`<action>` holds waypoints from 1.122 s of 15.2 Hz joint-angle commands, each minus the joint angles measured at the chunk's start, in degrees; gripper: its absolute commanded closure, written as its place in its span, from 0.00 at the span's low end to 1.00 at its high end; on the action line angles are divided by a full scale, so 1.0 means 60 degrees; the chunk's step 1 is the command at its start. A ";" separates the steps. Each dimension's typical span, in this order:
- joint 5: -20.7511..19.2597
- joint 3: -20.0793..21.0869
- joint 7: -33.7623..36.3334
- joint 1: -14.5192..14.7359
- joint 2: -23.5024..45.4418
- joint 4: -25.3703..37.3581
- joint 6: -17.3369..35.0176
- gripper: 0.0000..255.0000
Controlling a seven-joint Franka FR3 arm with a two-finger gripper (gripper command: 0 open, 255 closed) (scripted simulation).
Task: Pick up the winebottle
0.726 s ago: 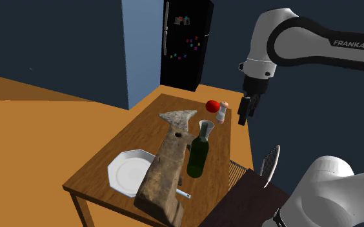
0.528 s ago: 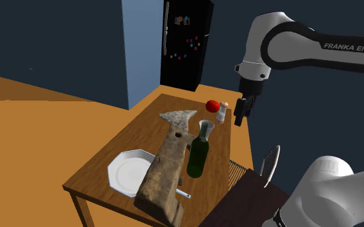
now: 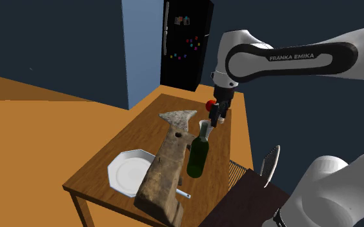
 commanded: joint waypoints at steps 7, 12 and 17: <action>-0.0213 0.0114 -0.0025 0.0039 0.1805 0.0489 0.1479 0.00; -0.0232 0.0115 0.0010 0.0035 0.2025 -0.0034 0.2221 0.00; -0.0231 0.0116 0.0013 0.0035 0.2053 -0.0013 0.2228 1.00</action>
